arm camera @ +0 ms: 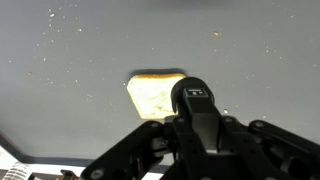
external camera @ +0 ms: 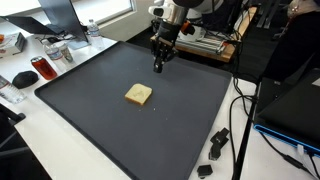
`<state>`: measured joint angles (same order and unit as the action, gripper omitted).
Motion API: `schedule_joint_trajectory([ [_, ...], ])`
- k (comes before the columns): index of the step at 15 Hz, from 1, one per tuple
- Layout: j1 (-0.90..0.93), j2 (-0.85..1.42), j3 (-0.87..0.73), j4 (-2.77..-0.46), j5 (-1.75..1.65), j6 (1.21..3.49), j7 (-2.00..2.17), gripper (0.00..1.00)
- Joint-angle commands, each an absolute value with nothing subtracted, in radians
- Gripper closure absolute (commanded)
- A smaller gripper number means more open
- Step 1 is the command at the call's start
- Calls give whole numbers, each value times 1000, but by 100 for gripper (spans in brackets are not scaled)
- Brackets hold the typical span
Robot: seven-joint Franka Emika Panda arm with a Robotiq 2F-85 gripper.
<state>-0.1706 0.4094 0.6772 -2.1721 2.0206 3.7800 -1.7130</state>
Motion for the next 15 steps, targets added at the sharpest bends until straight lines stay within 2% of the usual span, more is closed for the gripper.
schedule_joint_trajectory([
  [1,-243,519,722,-1956,2205,3991,-1904,95],
  [4,-229,564,616,-1805,2360,4084,-2035,95],
  [6,-282,590,618,-1724,2493,4047,-2170,95],
  [7,-358,631,690,-1687,2508,4063,-2212,95],
  [9,-349,662,650,-1612,2611,4058,-2350,95],
  [10,-433,722,766,-1589,2528,4097,-2305,95],
  [15,-369,804,720,-1476,2518,4147,-2365,95],
])
